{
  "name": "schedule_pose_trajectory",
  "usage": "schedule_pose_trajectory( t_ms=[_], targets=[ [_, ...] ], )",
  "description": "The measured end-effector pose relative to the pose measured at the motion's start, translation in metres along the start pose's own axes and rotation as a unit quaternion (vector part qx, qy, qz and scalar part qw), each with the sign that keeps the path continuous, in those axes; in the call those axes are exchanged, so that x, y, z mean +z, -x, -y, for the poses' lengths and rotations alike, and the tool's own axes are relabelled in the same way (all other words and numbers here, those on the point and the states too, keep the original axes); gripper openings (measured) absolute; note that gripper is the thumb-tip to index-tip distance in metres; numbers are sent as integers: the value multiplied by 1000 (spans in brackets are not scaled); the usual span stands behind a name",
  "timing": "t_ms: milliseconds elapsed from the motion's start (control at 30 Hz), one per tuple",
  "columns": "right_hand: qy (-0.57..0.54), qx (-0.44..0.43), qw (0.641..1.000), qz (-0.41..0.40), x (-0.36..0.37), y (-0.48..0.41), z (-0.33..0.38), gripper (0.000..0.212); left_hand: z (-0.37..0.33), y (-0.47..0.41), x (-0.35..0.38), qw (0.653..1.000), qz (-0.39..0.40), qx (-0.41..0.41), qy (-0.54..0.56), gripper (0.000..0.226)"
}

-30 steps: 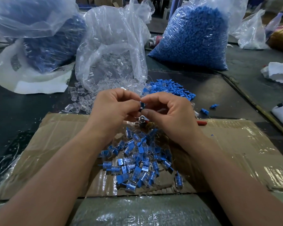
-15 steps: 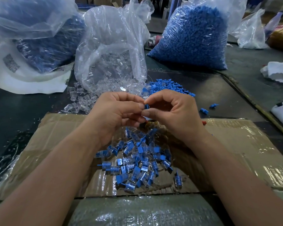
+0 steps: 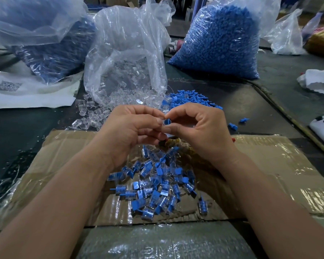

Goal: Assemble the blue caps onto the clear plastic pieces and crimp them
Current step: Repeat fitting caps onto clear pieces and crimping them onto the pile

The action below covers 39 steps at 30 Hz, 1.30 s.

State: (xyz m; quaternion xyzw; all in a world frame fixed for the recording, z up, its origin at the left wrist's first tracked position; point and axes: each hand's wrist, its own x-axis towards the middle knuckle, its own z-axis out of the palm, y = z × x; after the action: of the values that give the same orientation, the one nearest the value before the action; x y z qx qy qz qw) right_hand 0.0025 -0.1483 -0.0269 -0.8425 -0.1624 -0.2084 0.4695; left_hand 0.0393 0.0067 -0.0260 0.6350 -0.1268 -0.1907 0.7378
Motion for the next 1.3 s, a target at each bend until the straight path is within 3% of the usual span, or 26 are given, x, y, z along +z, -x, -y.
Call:
schedule_pose_trajectory(
  t_ms=[400, 567, 733, 833, 933, 1000, 1067, 1133, 1300],
  targets=[
    [87, -62, 994, 5, -1, -1, 0, 20, -2, 1, 1, 1000, 0, -5, -1, 8],
    [131, -76, 988, 27, -1, -1, -1, 22, 1, 1, 0, 998, 5, -6, -55, 7],
    [115, 76, 990, 43, -21, -5, -4, 22, 5, -3, -2, 998, -42, 12, -39, 12],
    [187, 180, 958, 121, -46, -6, -12, 28, 5, -5, -5, 996, -81, 22, -29, 12],
    [207, 269, 906, 251, -55, -4, -13, 55, 5, -6, -4, 995, -97, 27, -23, 13],
    [250, 278, 869, 323, -50, -2, -12, 66, 6, -6, -4, 994, -100, 27, -22, 12],
    [309, 256, 851, 338, -43, -2, -12, 73, 6, -7, -4, 994, -101, 26, -24, 12],
    [333, 240, 854, 319, -40, -4, -9, 67, 7, -8, -5, 994, -102, 26, -27, 12],
    [385, 211, 858, 266, -28, -4, -6, 9, 8, -9, -5, 994, -97, 27, -33, 13]
  ],
)
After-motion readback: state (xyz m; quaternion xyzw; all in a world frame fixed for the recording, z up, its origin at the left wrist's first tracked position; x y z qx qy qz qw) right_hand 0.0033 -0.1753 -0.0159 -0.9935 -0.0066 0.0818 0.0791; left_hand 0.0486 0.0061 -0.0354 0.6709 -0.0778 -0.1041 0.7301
